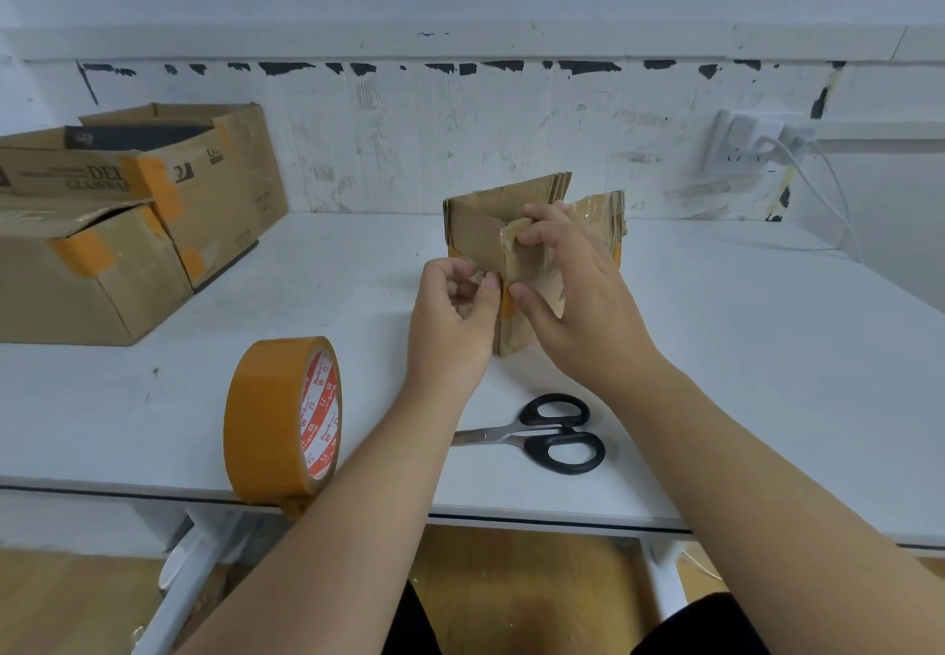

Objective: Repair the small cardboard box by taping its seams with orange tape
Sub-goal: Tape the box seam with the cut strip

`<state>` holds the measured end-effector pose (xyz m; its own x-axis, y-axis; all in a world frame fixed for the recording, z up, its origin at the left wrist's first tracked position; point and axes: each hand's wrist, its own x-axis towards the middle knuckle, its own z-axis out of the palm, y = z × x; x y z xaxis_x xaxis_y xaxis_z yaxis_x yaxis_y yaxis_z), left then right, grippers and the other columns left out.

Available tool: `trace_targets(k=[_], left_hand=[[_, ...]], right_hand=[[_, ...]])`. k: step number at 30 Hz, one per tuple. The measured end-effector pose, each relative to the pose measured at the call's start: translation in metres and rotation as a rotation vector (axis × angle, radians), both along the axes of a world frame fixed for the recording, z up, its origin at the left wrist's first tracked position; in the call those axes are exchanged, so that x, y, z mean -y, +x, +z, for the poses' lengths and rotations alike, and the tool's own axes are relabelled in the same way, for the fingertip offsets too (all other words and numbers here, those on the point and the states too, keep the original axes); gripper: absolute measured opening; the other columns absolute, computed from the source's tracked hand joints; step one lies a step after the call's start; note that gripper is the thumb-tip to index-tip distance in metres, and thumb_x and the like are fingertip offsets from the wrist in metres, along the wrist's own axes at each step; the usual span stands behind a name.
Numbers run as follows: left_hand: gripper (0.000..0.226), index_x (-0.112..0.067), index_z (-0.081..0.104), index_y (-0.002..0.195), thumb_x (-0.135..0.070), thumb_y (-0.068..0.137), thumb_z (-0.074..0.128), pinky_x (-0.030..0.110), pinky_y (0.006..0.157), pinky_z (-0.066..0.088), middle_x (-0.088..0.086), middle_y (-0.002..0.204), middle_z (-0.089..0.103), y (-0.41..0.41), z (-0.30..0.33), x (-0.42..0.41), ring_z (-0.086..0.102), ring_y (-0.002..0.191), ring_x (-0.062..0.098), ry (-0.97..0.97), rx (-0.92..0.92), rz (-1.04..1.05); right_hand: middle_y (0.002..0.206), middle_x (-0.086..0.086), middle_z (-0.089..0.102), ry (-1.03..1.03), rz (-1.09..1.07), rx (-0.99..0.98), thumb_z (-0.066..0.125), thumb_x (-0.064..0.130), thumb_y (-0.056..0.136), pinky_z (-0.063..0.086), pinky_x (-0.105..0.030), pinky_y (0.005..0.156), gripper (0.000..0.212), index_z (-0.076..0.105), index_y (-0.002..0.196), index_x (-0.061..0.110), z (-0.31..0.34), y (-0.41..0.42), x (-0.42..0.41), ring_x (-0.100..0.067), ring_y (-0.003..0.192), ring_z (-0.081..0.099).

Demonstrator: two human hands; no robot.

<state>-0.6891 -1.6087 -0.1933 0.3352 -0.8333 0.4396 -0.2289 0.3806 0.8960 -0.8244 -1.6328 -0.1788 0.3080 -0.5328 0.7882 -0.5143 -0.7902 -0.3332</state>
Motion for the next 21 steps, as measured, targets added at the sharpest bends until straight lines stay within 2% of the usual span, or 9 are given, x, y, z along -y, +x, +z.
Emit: trace_targets(k=[3,7,11,17,19,21], left_hand=[[0.013,-0.019,0.050,0.102,-0.023,0.092,0.058,0.005,0.068,0.043,-0.010,0.089,0.056,0.000,0.000,-0.002,0.052,0.074,-0.011,-0.004,-0.017,0.011],[0.013,-0.015,0.052,0.103,-0.020,0.092,0.057,0.006,0.068,0.044,-0.009,0.091,0.058,0.001,0.003,-0.005,0.055,0.080,-0.002,-0.025,-0.032,0.025],[0.015,-0.016,0.050,0.101,-0.014,0.090,0.060,0.004,0.070,0.042,-0.012,0.088,0.057,0.000,0.002,-0.006,0.053,0.075,-0.012,-0.030,0.002,0.001],[0.021,-0.018,0.049,0.101,-0.005,0.088,0.060,0.003,0.074,0.041,-0.009,0.091,0.057,0.002,-0.002,-0.009,0.053,0.081,-0.013,-0.017,0.023,-0.046],[0.026,-0.024,0.049,0.096,-0.002,0.087,0.059,0.006,0.078,0.042,-0.007,0.095,0.057,0.003,-0.003,-0.011,0.054,0.089,-0.006,-0.019,0.045,-0.061],[0.034,-0.032,0.048,0.092,0.000,0.086,0.058,0.017,0.085,0.046,-0.005,0.102,0.056,0.003,-0.004,-0.012,0.054,0.098,-0.001,-0.014,0.081,-0.077]], right_hand=[[0.143,0.006,0.040,-0.017,0.013,0.011,0.064,0.011,0.089,0.023,-0.034,0.118,0.037,0.048,0.123,0.014,0.000,-0.001,-0.003,-0.018,0.145,0.025],[0.155,-0.005,0.032,0.011,0.016,0.002,0.064,0.011,0.089,0.030,-0.040,0.115,0.041,0.046,0.126,0.017,0.000,-0.004,-0.006,-0.017,0.146,0.023],[0.153,-0.004,0.036,0.018,0.004,-0.020,0.067,0.009,0.086,0.030,-0.039,0.115,0.044,0.046,0.124,0.017,-0.002,-0.003,-0.003,-0.016,0.147,0.023],[0.152,-0.001,0.035,0.029,0.011,-0.033,0.071,0.011,0.081,0.028,-0.041,0.116,0.052,0.042,0.123,0.020,-0.001,-0.003,-0.004,-0.019,0.147,0.021],[0.152,-0.003,0.035,0.031,0.012,-0.042,0.072,0.013,0.079,0.027,-0.042,0.116,0.055,0.041,0.124,0.019,-0.002,-0.002,-0.004,-0.020,0.147,0.021],[0.153,-0.004,0.034,0.032,0.007,-0.060,0.073,0.013,0.078,0.027,-0.043,0.117,0.057,0.040,0.125,0.020,-0.002,-0.002,-0.003,-0.021,0.147,0.020]])
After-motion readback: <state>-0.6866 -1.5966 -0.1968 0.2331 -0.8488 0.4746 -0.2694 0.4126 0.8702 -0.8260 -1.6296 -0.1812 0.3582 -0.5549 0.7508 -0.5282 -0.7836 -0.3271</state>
